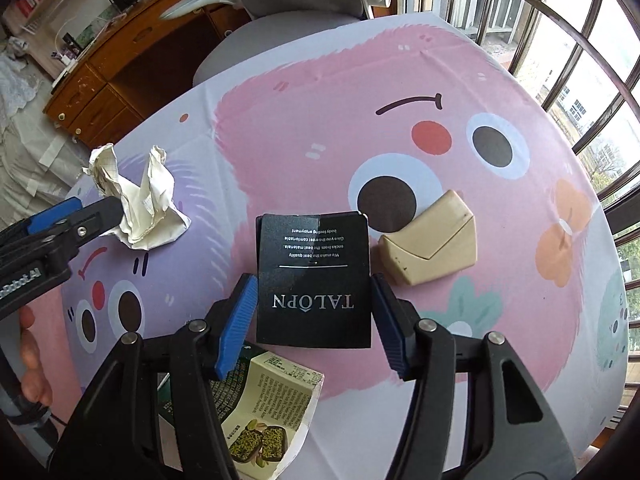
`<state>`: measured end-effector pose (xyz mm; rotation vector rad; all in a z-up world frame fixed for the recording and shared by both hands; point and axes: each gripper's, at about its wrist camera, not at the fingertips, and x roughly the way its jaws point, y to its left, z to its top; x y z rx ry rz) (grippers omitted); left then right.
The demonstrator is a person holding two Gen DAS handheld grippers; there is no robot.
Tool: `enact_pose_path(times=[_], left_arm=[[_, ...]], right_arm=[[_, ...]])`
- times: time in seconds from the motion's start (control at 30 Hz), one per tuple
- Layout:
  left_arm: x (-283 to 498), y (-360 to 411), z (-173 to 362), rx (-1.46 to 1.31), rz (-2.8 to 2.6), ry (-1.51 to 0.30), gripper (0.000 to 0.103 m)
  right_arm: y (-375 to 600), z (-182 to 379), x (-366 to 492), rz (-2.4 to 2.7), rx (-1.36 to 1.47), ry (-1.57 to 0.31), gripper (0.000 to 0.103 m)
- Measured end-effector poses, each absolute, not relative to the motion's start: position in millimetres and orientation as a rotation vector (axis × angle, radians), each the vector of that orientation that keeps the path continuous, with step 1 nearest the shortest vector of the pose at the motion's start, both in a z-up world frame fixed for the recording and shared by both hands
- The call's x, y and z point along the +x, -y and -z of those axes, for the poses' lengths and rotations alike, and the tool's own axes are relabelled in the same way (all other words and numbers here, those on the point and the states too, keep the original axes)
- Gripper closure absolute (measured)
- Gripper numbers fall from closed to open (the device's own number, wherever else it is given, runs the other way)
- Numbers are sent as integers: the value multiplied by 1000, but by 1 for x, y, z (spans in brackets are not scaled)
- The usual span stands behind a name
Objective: Collect trash
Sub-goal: 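Grasp the crumpled tissue with the left tool while the right tool grasps the black card, then lift the tissue with the left tool while the right tool holds the black card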
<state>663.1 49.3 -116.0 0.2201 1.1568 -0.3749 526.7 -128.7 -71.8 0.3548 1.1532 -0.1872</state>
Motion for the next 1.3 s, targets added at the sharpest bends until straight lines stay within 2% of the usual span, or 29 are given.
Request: enact_pose_path(times=[0.13,0.43,0.6,0.7,0.77,0.93,0.97,1.03,1.07,1.2,1.3], left_arm=[[681,-20,136,313,363,-1201,23],[680,38,166,669,313,-1081,23],[673,44,171,744,316,-1030,32],[674,41,169,728,329,-1024,40],[672,39,165,702,349,-1026,52],[661,27,149,608,388,-1049,62],[658,25,145,589,399,-1051,81],[648,19,134,561,397,-1059,81],[644,15,128,538,411,-1061,91],[611,1,103,486,427,-1055,95],[591,-14,85,423,444,-1061,102]], right_arm=[[137,57,518,173,378,-1124,49],[154,45,494,179,389,-1107,49],[159,47,487,186,396,-1108,49],[158,48,484,181,390,-1114,49],[156,48,482,174,388,-1118,49],[153,48,479,152,389,-1115,49],[152,47,479,146,391,-1111,49],[152,43,476,134,398,-1100,49],[151,41,474,128,400,-1096,49],[147,32,463,104,400,-1087,49],[146,23,451,83,400,-1078,49]])
